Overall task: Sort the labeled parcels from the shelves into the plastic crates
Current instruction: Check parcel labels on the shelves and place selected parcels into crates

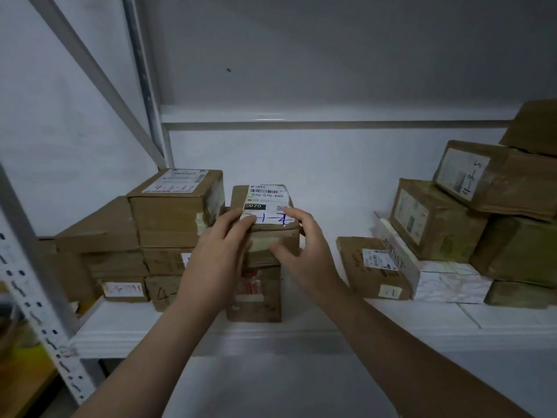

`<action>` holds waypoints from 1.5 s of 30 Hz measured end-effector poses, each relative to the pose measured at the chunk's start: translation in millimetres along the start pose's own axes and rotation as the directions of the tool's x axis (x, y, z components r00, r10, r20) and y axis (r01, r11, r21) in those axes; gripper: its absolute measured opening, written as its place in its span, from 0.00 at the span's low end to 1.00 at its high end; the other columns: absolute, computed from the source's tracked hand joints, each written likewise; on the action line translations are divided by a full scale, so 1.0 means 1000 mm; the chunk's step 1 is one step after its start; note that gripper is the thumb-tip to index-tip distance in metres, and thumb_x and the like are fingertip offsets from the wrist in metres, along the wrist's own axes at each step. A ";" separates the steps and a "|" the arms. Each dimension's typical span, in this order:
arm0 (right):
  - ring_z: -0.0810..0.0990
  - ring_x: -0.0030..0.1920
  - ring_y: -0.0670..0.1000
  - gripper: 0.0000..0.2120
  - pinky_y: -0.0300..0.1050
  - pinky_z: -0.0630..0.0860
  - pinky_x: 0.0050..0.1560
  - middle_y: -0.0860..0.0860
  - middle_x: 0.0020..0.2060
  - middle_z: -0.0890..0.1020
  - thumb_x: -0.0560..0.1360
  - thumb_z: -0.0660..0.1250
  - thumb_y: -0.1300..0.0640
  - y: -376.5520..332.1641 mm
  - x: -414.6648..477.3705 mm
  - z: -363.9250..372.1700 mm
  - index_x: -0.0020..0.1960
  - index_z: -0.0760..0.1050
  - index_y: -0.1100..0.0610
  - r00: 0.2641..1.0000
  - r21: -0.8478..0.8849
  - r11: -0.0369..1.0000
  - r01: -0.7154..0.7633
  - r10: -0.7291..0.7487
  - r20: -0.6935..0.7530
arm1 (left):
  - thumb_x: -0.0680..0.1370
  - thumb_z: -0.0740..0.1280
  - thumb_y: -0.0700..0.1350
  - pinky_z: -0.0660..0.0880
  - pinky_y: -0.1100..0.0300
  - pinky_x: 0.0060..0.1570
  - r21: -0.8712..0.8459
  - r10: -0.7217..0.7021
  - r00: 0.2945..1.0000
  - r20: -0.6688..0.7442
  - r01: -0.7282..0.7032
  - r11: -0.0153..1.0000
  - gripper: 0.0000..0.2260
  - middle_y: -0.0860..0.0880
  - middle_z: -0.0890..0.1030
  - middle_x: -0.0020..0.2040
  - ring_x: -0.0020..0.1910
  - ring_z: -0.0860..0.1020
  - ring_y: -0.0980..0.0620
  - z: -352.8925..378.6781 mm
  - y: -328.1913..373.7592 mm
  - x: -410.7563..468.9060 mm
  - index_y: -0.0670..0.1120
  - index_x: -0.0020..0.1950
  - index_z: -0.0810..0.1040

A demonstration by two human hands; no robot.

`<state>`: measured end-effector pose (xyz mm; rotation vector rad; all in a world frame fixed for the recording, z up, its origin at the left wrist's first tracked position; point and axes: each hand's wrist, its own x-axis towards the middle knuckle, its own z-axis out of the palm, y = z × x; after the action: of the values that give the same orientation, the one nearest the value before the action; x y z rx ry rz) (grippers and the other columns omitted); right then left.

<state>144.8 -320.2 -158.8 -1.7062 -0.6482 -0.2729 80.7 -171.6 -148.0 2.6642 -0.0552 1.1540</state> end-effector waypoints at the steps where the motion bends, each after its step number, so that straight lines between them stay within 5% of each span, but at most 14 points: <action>1: 0.74 0.60 0.42 0.26 0.45 0.77 0.59 0.46 0.61 0.75 0.70 0.69 0.59 0.004 -0.001 0.002 0.66 0.68 0.50 1.000 -0.014 1.000 0.015 -0.015 -0.023 | 0.79 0.64 0.39 0.74 0.46 0.55 0.036 0.014 1.000 0.001 -0.014 0.999 0.15 0.41 0.75 0.65 0.58 0.75 0.38 0.001 -0.003 0.000 0.42 0.66 0.74; 5: 0.75 0.59 0.44 0.28 0.49 0.77 0.59 0.45 0.60 0.74 0.71 0.72 0.62 0.014 -0.002 0.010 0.67 0.64 0.51 0.999 -0.012 1.000 -0.020 0.019 -0.046 | 0.74 0.65 0.42 0.72 0.46 0.50 0.274 0.095 0.994 -0.058 -0.076 0.959 0.16 0.43 0.79 0.57 0.55 0.73 0.39 0.006 -0.011 -0.002 0.43 0.61 0.77; 9: 0.76 0.60 0.49 0.29 0.55 0.77 0.58 0.50 0.60 0.77 0.69 0.70 0.50 0.021 -0.007 0.017 0.67 0.67 0.53 0.998 -0.027 0.999 -0.043 0.042 -0.054 | 0.68 0.71 0.42 0.65 0.48 0.54 0.355 0.157 0.988 -0.014 -0.142 0.924 0.21 0.42 0.79 0.57 0.56 0.75 0.39 0.010 -0.005 -0.001 0.44 0.62 0.77; 12: 0.75 0.60 0.46 0.27 0.54 0.75 0.60 0.47 0.61 0.76 0.72 0.70 0.54 0.024 -0.007 0.015 0.69 0.67 0.54 0.999 -0.045 0.998 -0.043 0.042 -0.025 | 0.72 0.68 0.45 0.64 0.51 0.54 0.385 0.153 0.988 -0.020 -0.133 0.913 0.18 0.43 0.79 0.56 0.54 0.76 0.41 0.013 -0.004 -0.001 0.45 0.61 0.77; 18: 0.69 0.67 0.49 0.23 0.54 0.71 0.65 0.50 0.68 0.71 0.78 0.64 0.58 0.037 -0.014 -0.015 0.72 0.65 0.54 0.995 -0.185 0.981 -0.051 0.067 0.078 | 0.75 0.61 0.53 0.63 0.43 0.62 0.354 0.050 0.998 -0.037 -0.034 0.934 0.19 0.42 0.78 0.59 0.61 0.73 0.39 0.013 0.019 -0.002 0.45 0.61 0.76; 27: 0.75 0.61 0.49 0.18 0.45 0.73 0.61 0.50 0.62 0.76 0.77 0.64 0.63 0.075 -0.049 -0.123 0.66 0.72 0.56 0.981 -0.291 0.937 -0.193 0.175 -0.085 | 0.76 0.60 0.51 0.68 0.43 0.62 0.103 0.296 0.954 -0.051 -0.290 0.951 0.17 0.40 0.77 0.62 0.64 0.72 0.38 0.061 0.108 -0.008 0.44 0.60 0.78; 31: 0.75 0.56 0.48 0.15 0.36 0.71 0.52 0.49 0.56 0.77 0.77 0.63 0.64 0.089 -0.063 -0.166 0.62 0.74 0.54 0.962 -0.326 0.905 -0.273 0.245 -0.123 | 0.74 0.63 0.49 0.72 0.48 0.57 0.041 0.316 0.942 0.110 -0.322 0.946 0.17 0.41 0.79 0.59 0.60 0.76 0.40 0.110 0.134 -0.021 0.43 0.59 0.78; 35: 0.74 0.55 0.45 0.12 0.32 0.67 0.45 0.49 0.58 0.78 0.79 0.63 0.60 0.106 -0.072 -0.195 0.61 0.75 0.54 0.945 -0.389 0.862 -0.326 0.290 -0.150 | 0.73 0.70 0.45 0.73 0.48 0.58 -0.050 0.202 0.914 0.353 -0.197 0.979 0.20 0.39 0.76 0.62 0.61 0.75 0.38 0.155 0.146 -0.027 0.41 0.63 0.75; 41: 0.75 0.61 0.47 0.15 0.37 0.68 0.58 0.50 0.60 0.79 0.77 0.63 0.62 0.113 -0.075 -0.206 0.62 0.76 0.57 0.935 -0.441 0.824 -0.355 0.328 -0.139 | 0.81 0.54 0.59 0.50 0.46 0.74 0.038 0.068 0.811 0.581 -0.111 0.993 0.29 0.48 0.54 0.79 0.77 0.50 0.48 0.199 0.167 -0.014 0.48 0.78 0.54; 45: 0.75 0.63 0.48 0.16 0.37 0.68 0.60 0.50 0.61 0.79 0.77 0.63 0.62 0.114 -0.079 -0.202 0.64 0.76 0.58 0.931 -0.401 0.842 -0.360 0.349 -0.102 | 0.77 0.55 0.66 0.57 0.39 0.71 0.042 -0.014 0.841 0.541 -0.011 0.999 0.29 0.47 0.65 0.73 0.73 0.60 0.45 0.193 0.167 -0.025 0.49 0.71 0.65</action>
<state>176.5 -548.2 -243.8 -2.1900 -0.2479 -0.1730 180.2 -379.4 -259.6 2.9386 -0.1259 0.3626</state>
